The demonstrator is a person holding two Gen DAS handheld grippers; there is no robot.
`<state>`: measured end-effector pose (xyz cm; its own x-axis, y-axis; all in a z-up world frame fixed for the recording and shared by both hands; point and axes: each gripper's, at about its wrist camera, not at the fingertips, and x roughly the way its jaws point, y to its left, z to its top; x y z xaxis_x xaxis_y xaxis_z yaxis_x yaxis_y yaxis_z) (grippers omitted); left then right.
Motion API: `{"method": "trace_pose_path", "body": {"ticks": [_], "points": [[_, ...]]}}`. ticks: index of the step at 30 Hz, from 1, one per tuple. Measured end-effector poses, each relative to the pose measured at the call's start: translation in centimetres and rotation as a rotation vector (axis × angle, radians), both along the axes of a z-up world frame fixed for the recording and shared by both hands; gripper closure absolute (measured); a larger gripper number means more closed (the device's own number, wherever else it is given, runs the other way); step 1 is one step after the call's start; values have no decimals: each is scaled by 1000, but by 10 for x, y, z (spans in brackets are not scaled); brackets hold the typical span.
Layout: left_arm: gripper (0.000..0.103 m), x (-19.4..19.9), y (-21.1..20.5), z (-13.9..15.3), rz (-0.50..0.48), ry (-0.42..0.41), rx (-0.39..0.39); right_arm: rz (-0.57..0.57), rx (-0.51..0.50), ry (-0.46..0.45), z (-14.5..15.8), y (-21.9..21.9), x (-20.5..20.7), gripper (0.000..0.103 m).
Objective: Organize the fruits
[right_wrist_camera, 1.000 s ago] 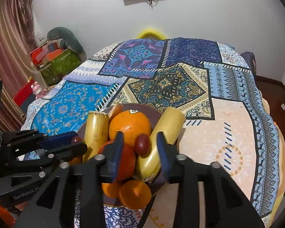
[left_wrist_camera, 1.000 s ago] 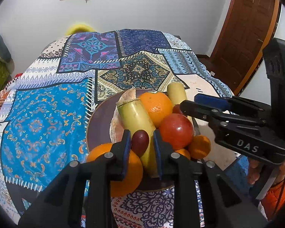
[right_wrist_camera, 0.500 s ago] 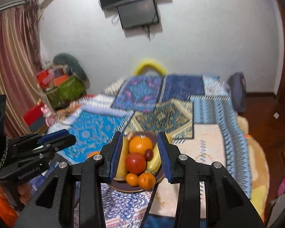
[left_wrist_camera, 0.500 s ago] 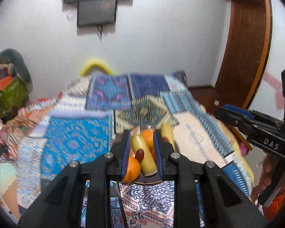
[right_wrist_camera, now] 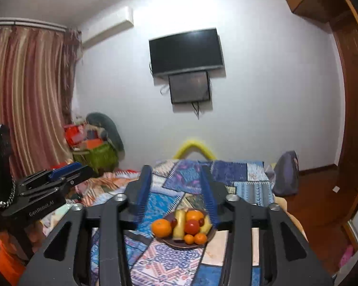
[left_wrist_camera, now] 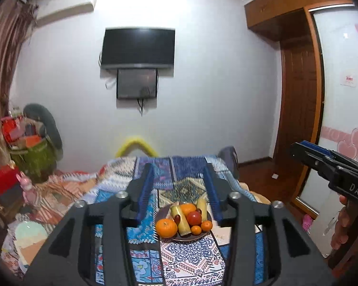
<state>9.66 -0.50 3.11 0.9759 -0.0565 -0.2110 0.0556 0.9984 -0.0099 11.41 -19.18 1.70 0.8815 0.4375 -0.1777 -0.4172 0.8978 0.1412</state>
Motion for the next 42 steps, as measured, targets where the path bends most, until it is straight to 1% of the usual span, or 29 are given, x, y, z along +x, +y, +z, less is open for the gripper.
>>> {"method": "trace_pose_path", "body": {"ticks": [1, 3, 4, 5, 6, 7, 9, 12, 13, 15, 17, 23, 29, 42], "points": [[50, -6, 0, 3, 2, -13, 1, -9, 4, -18, 1, 0, -7, 48], [42, -18, -2, 8, 3, -37, -2, -30, -7, -48, 2, 3, -17, 46], [40, -22, -2, 10, 7, -47, -2, -37, -15, -58, 2, 5, -22, 43], [34, -28, -3, 13, 12, -60, 0, -40, -18, -64, 2, 7, -26, 41], [30, -31, -3, 13, 16, -69, 1, -43, -19, -67, 1, 8, -28, 34], [29, -34, -4, 14, 21, -77, 4, -46, -18, -71, 0, 9, -29, 26], [19, -37, -6, 14, 21, -81, 8, -64, -16, -81, -2, 10, -30, 18], [10, -39, -6, 12, 26, -85, 2, -83, -23, -94, -1, 12, -34, 14], [8, -39, -6, 11, 27, -86, -4, -91, -27, -98, 1, 12, -35, 8], [5, -44, -6, 9, 27, -89, -6, -112, -29, -109, 2, 11, -39, 0], [3, -45, -7, 9, 31, -90, -4, -124, -26, -120, 2, 11, -41, 0], [1, -47, -7, 5, 41, -87, -4, -132, -38, -119, 0, 13, -44, 0], [1, -46, -9, 3, 44, -87, 12, -143, -53, -132, -6, 11, -55, 0], [0, -46, -10, 0, 44, -82, 11, -151, -40, -125, -5, 7, -57, 0]]}}
